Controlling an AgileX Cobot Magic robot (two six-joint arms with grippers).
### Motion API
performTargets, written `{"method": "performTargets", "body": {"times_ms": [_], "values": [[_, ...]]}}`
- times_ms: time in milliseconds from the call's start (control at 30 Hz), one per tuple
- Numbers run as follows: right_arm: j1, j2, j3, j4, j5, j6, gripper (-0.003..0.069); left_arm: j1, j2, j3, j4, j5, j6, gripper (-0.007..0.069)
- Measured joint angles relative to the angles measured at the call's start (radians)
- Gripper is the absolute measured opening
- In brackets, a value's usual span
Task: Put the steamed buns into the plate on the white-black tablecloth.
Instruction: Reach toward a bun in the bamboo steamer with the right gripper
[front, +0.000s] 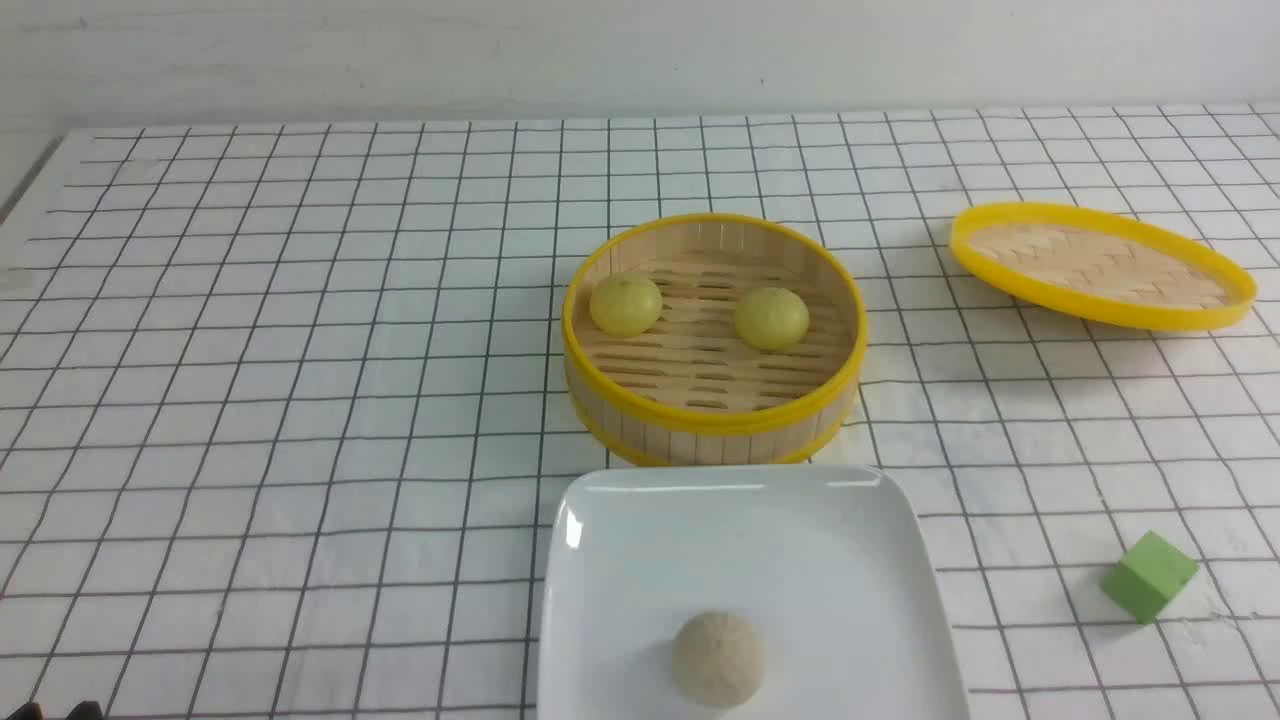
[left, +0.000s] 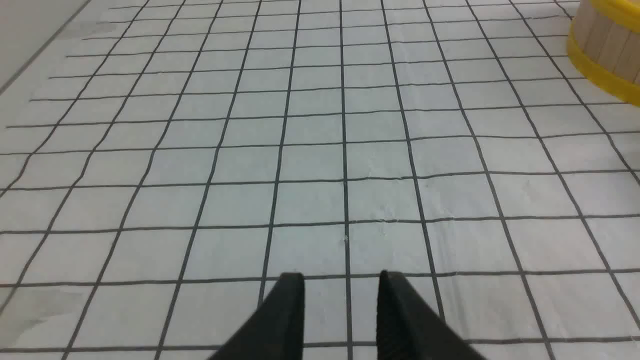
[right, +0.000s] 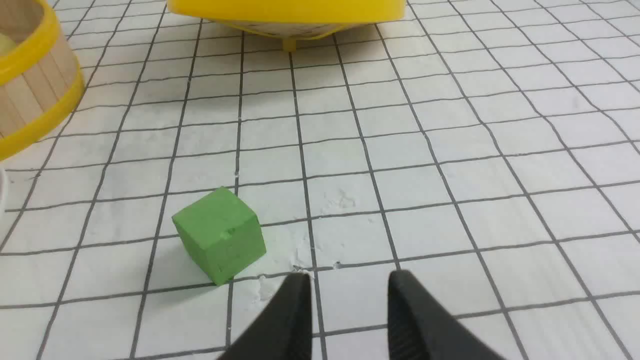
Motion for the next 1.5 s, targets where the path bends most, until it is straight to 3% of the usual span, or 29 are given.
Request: {"method": "performTargets", "body": {"times_ms": [1133,1200,1300,1367,1500], "values": [[0.0,0.0,0.001,0.0,-0.004,0.0,0.024,0.0,0.0,0.0,-0.008,0.0,-0.01,0.0241],[0.0,0.0,0.001,0.013,-0.005,0.01,0.024,0.0,0.0,0.0,-0.069,-0.003,-0.059,0.0241],[0.0,0.0,0.001,0.127,-0.011,0.084,0.024,0.0,0.0,0.0,-0.217,-0.004,-0.209,0.0241],[0.0,0.0,0.002,0.303,-0.011,0.212,0.024,0.0,0.0,0.001,-0.428,-0.004,-0.377,0.0241],[0.0,0.0,0.006,0.516,-0.011,0.329,0.024,0.0,0.0,0.002,-0.629,-0.003,-0.568,0.0241]]}}
